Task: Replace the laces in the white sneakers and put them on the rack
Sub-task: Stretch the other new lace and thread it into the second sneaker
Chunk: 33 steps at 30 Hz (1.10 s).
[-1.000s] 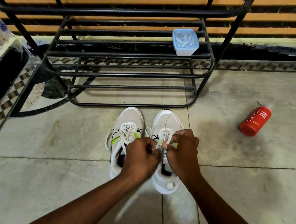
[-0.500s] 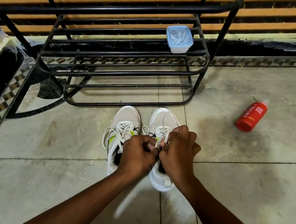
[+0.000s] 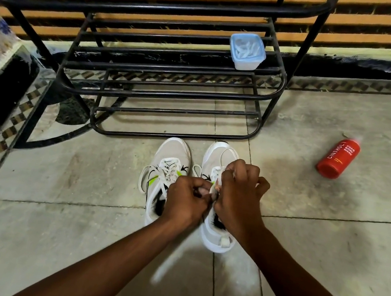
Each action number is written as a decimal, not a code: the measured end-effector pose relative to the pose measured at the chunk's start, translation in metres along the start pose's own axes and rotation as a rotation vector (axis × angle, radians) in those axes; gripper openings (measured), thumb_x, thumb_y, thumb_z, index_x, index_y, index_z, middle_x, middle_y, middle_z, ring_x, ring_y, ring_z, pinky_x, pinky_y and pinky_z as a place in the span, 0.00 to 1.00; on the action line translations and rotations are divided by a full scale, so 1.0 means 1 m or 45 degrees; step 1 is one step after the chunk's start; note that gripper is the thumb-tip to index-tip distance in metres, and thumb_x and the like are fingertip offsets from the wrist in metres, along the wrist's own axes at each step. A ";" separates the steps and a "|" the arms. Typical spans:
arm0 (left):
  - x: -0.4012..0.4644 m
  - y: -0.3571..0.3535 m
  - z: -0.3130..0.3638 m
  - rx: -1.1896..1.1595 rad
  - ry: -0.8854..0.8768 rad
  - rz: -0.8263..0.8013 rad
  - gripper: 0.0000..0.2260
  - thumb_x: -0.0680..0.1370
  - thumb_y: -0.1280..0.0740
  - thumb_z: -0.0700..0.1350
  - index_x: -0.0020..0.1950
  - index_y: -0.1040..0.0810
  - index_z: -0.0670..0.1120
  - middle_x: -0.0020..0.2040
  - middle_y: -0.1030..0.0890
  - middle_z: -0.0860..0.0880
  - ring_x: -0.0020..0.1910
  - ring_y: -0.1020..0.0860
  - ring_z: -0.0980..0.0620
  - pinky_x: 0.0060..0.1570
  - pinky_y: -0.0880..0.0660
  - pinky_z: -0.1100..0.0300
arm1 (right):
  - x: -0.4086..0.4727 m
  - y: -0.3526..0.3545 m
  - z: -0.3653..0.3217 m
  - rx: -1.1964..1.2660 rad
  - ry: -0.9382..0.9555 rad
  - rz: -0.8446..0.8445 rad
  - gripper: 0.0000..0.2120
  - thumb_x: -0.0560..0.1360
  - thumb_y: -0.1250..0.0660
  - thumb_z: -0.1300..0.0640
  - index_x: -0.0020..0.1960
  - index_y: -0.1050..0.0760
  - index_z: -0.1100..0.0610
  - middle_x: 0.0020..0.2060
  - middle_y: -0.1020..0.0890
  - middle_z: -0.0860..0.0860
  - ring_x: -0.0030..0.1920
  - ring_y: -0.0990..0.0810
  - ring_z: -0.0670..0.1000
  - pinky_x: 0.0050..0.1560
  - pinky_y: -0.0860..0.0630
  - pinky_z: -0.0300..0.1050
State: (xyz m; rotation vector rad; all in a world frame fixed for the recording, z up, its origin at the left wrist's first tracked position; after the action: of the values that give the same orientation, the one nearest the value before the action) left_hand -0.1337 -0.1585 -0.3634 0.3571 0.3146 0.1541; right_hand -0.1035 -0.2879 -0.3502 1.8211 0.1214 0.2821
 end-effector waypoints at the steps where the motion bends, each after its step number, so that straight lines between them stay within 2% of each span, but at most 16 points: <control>1: 0.000 0.000 -0.001 -0.034 0.005 0.002 0.07 0.68 0.28 0.49 0.43 0.13 0.49 0.38 0.14 0.47 0.42 0.14 0.44 0.49 0.17 0.42 | 0.001 -0.001 0.000 -0.014 -0.012 -0.026 0.16 0.60 0.36 0.52 0.47 0.23 0.56 0.54 0.27 0.52 0.55 0.30 0.59 0.51 0.37 0.55; 3: 0.000 0.000 -0.001 -0.085 0.013 0.002 0.08 0.68 0.28 0.49 0.42 0.12 0.47 0.39 0.13 0.45 0.43 0.14 0.44 0.50 0.17 0.42 | 0.002 -0.003 0.000 0.034 -0.099 -0.087 0.11 0.66 0.35 0.52 0.47 0.23 0.54 0.55 0.29 0.51 0.57 0.32 0.59 0.52 0.36 0.57; 5: 0.001 -0.001 0.000 -0.090 0.017 -0.007 0.09 0.68 0.28 0.49 0.42 0.12 0.47 0.39 0.13 0.47 0.45 0.14 0.44 0.51 0.17 0.43 | 0.003 -0.004 0.001 0.121 -0.225 -0.179 0.07 0.73 0.34 0.52 0.48 0.24 0.53 0.56 0.32 0.50 0.60 0.35 0.57 0.56 0.35 0.58; 7: 0.002 -0.002 0.001 -0.074 0.027 -0.012 0.10 0.67 0.29 0.50 0.42 0.12 0.48 0.40 0.13 0.50 0.45 0.14 0.47 0.52 0.17 0.45 | 0.003 -0.004 0.002 0.136 -0.299 -0.221 0.05 0.75 0.35 0.52 0.49 0.25 0.52 0.57 0.33 0.50 0.62 0.36 0.57 0.58 0.34 0.58; 11: 0.000 -0.003 0.001 -0.023 0.019 -0.013 0.11 0.67 0.30 0.51 0.43 0.12 0.49 0.39 0.13 0.52 0.43 0.14 0.50 0.50 0.17 0.47 | 0.004 -0.003 0.001 0.118 -0.339 -0.250 0.05 0.76 0.34 0.50 0.46 0.28 0.51 0.57 0.34 0.50 0.62 0.37 0.57 0.61 0.35 0.60; 14: 0.001 -0.003 0.004 -0.013 0.010 0.004 0.10 0.68 0.31 0.49 0.43 0.12 0.49 0.39 0.13 0.52 0.44 0.14 0.52 0.50 0.17 0.49 | 0.007 -0.002 0.000 0.213 -0.472 -0.283 0.07 0.76 0.34 0.53 0.44 0.32 0.50 0.58 0.34 0.52 0.64 0.38 0.59 0.62 0.36 0.62; 16: 0.002 -0.003 0.002 -0.033 0.012 0.017 0.05 0.70 0.28 0.44 0.43 0.12 0.49 0.40 0.13 0.51 0.45 0.14 0.49 0.51 0.17 0.46 | 0.011 0.000 -0.001 0.277 -0.557 -0.343 0.07 0.75 0.32 0.54 0.44 0.31 0.50 0.59 0.34 0.54 0.65 0.38 0.60 0.64 0.36 0.64; 18: 0.003 -0.003 -0.001 -0.058 0.035 0.014 0.05 0.72 0.24 0.38 0.43 0.12 0.49 0.40 0.13 0.48 0.46 0.14 0.46 0.52 0.18 0.42 | 0.015 -0.001 0.002 0.390 -0.620 -0.440 0.09 0.72 0.30 0.55 0.45 0.30 0.51 0.61 0.34 0.55 0.66 0.38 0.61 0.65 0.35 0.65; 20: 0.005 -0.003 -0.004 -0.079 0.042 0.007 0.05 0.72 0.23 0.43 0.45 0.12 0.51 0.40 0.13 0.48 0.46 0.13 0.45 0.52 0.18 0.40 | 0.018 -0.002 0.006 0.468 -0.575 -0.479 0.10 0.71 0.26 0.54 0.44 0.27 0.51 0.61 0.34 0.53 0.66 0.37 0.59 0.65 0.34 0.64; 23: 0.004 -0.006 -0.004 -0.095 0.044 -0.021 0.06 0.71 0.24 0.49 0.47 0.12 0.54 0.41 0.12 0.51 0.45 0.13 0.48 0.53 0.17 0.42 | 0.020 0.003 0.014 0.545 -0.476 -0.350 0.11 0.66 0.21 0.53 0.36 0.24 0.52 0.57 0.31 0.47 0.64 0.34 0.53 0.60 0.31 0.56; 25: 0.003 -0.007 -0.005 -0.046 0.033 0.019 0.03 0.74 0.24 0.48 0.46 0.12 0.54 0.40 0.13 0.53 0.43 0.14 0.51 0.52 0.17 0.45 | 0.015 0.010 0.018 0.600 -0.464 -0.274 0.15 0.64 0.20 0.54 0.33 0.27 0.48 0.56 0.30 0.43 0.61 0.36 0.48 0.52 0.36 0.47; 27: 0.002 -0.008 -0.005 -0.022 0.033 0.077 0.02 0.76 0.24 0.44 0.46 0.12 0.52 0.39 0.13 0.52 0.43 0.14 0.51 0.51 0.17 0.48 | 0.010 0.013 0.019 0.540 -0.384 -0.228 0.16 0.66 0.20 0.54 0.32 0.28 0.46 0.57 0.31 0.42 0.62 0.37 0.48 0.47 0.39 0.44; 30: 0.000 -0.009 -0.005 0.010 -0.004 0.084 0.04 0.77 0.26 0.41 0.47 0.13 0.50 0.39 0.13 0.50 0.42 0.14 0.49 0.49 0.17 0.49 | 0.003 0.005 0.020 0.494 -0.300 -0.186 0.14 0.70 0.23 0.56 0.33 0.26 0.45 0.60 0.31 0.41 0.64 0.37 0.49 0.51 0.40 0.47; 33: 0.000 -0.009 -0.003 -0.003 -0.024 0.040 0.02 0.77 0.25 0.43 0.48 0.13 0.49 0.39 0.14 0.47 0.42 0.15 0.48 0.49 0.17 0.48 | -0.002 -0.003 0.021 0.580 -0.353 -0.093 0.10 0.70 0.25 0.57 0.36 0.25 0.49 0.61 0.32 0.40 0.65 0.39 0.48 0.54 0.43 0.47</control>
State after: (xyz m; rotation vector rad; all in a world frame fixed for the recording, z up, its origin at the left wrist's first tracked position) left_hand -0.1340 -0.1655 -0.3693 0.3613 0.2905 0.1819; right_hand -0.1001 -0.3075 -0.3584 2.2821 0.0599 -0.0601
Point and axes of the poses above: each hand's wrist, its own x-axis towards the middle knuckle, its own y-axis out of the back of the hand, z = x × y, the point moved 3 cm from there along x, towards the middle knuckle
